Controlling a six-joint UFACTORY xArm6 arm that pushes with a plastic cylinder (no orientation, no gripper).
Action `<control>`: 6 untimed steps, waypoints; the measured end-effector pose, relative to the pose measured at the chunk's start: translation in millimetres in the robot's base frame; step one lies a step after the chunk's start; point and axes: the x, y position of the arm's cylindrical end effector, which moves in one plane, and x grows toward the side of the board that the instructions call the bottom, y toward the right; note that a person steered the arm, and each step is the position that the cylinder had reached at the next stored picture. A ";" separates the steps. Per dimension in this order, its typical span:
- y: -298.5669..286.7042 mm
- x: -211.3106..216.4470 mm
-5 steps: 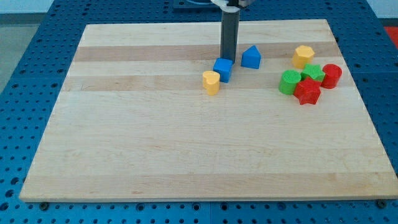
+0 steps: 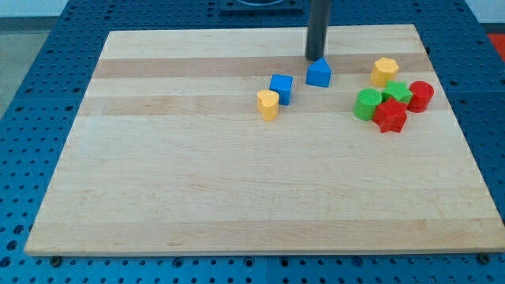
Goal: Point your arm at the blue triangle
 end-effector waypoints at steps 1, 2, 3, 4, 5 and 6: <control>18.7 5.2; 27.4 15.0; 30.7 34.7; 30.8 58.9; 23.8 59.6; 12.8 49.8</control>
